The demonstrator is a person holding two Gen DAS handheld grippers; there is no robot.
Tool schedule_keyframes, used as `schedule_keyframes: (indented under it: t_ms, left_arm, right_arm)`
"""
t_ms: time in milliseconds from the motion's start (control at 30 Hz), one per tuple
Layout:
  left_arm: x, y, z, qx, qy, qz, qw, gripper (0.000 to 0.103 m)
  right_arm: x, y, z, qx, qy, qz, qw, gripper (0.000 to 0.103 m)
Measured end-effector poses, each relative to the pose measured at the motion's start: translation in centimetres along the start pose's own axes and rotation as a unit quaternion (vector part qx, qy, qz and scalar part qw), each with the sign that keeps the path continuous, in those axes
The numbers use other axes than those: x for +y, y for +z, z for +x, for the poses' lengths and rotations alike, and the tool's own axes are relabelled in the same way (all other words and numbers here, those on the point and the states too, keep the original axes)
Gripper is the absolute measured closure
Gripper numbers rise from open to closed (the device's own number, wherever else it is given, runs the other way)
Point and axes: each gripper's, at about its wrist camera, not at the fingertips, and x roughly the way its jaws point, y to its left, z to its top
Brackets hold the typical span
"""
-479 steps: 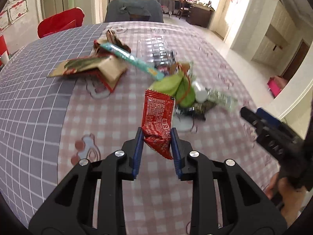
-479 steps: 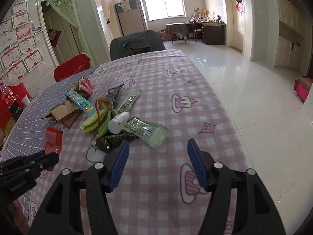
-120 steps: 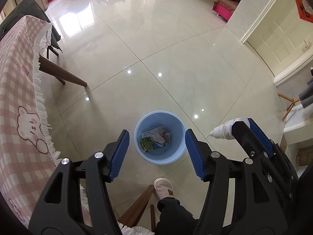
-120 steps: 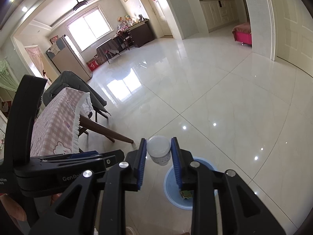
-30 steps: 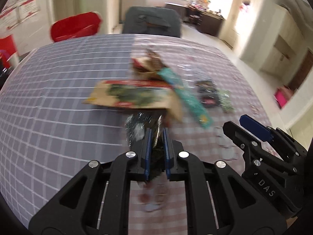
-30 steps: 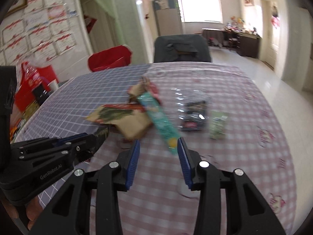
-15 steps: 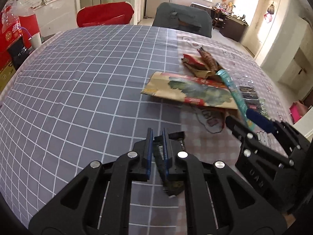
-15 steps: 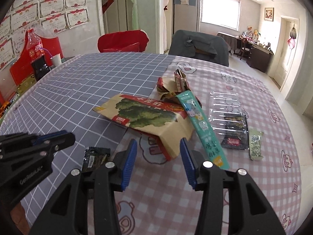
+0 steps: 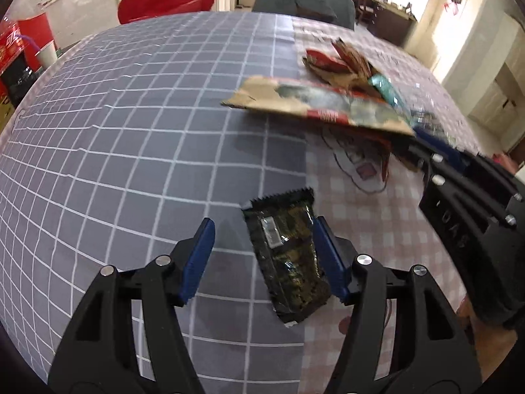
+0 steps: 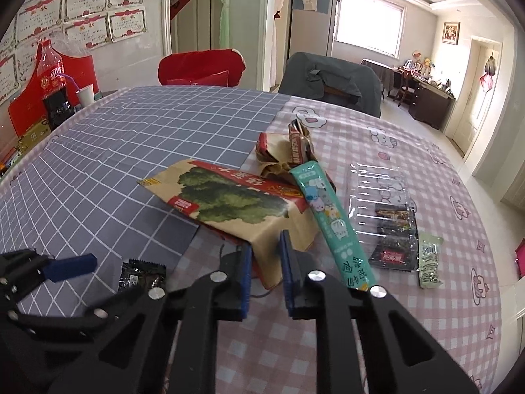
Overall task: Collect trash
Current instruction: 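Close the right gripper on the brown paper bag while the left gripper holds the black packet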
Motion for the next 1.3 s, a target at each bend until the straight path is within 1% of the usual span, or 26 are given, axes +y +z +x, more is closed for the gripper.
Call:
schedule_keyframes:
  t_ms: [67,100,133,200,267,300,500,600,700,800,833,867,967,1033,1133,1233,1267,1300]
  left_arm:
    - [-0.5,0.0,0.2,0.002,0.008,0.004,1.0000,0.041]
    - [-0.6,0.0,0.3,0.004,0.009,0.005,0.9999,0.043]
    - [-0.6,-0.1,0.4,0.004,0.006,0.005,1.0000,0.056]
    - [-0.8,-0.1,0.5,0.012,-0.012,0.005,0.9998,0.072]
    - [-1.2,0.0,0.4,0.013,-0.018,0.011,0.9997,0.084]
    - [-1.3,0.0,0.4,0.014,-0.023,0.011,0.9996,0.095]
    - [-0.9,0.0,-0.4,0.006,-0.036,-0.014,0.9992,0.096]
    - [-0.8,0.1,-2.0,-0.012,-0.044,-0.022,0.9987,0.097]
    - [-1.3,0.1,-4.0,-0.032,-0.047,-0.019,0.9982,0.097]
    - [-2.1,0.1,-6.2,-0.054,-0.058,-0.011,0.9968,0.098]
    - [-2.6,0.1,-7.0,-0.061,-0.063,-0.008,0.9961,0.101]
    - [-2.9,0.1,-7.6,-0.066,-0.068,-0.004,0.9955,0.101]
    - [-5.2,-0.2,-10.0,-0.090,-0.085,0.015,0.9923,0.101]
    - [-7.1,-0.1,-10.9,-0.098,-0.090,0.031,0.9906,0.101]
    - [-9.6,-0.2,-11.5,-0.100,-0.079,0.047,0.9907,0.101]
    - [-11.0,-0.5,-11.2,-0.110,-0.043,0.056,0.9914,0.101]
    - [-11.3,-0.6,-10.7,-0.104,-0.032,0.062,0.9921,0.100]
    - [-11.5,-0.6,-10.4,-0.097,-0.031,0.065,0.9927,0.100]
  right_arm:
    - [-0.1,-0.2,-0.3,-0.003,0.002,0.000,1.000,0.088]
    - [-0.2,-0.3,-0.5,-0.005,0.004,0.000,1.000,0.089]
    - [-0.3,-0.4,-0.7,-0.008,0.004,0.001,1.000,0.089]
    - [-0.6,-0.5,-1.3,-0.014,0.008,0.005,1.000,0.091]
    - [-1.0,-0.6,-2.0,-0.022,0.013,0.011,1.000,0.092]
    - [-1.2,-0.7,-2.4,-0.025,0.015,0.013,0.999,0.092]
    - [-1.8,-0.8,-4.9,-0.049,0.030,0.023,0.998,0.095]
    - [-2.0,-0.9,-6.2,-0.062,0.033,0.028,0.997,0.095]
    - [-2.7,-1.0,-8.1,-0.079,0.035,0.037,0.996,0.095]
    - [-3.7,-1.4,-10.0,-0.094,0.035,0.049,0.994,0.095]
    - [-4.4,-1.6,-11.0,-0.102,0.035,0.057,0.993,0.095]
    - [-4.8,-1.8,-11.7,-0.106,0.034,0.062,0.992,0.095]
    - [-6.6,-2.5,-13.9,-0.120,0.025,0.079,0.989,0.095]
    - [-8.1,-3.0,-15.3,-0.127,0.016,0.092,0.987,0.095]
    - [-10.2,-4.1,-16.6,-0.128,0.004,0.109,0.986,0.095]
    - [-11.6,-5.4,-17.2,-0.123,-0.004,0.115,0.986,0.095]
    - [-11.9,-5.7,-17.2,-0.121,-0.005,0.117,0.986,0.095]
    - [-12.1,-5.9,-17.2,-0.120,-0.005,0.120,0.985,0.095]
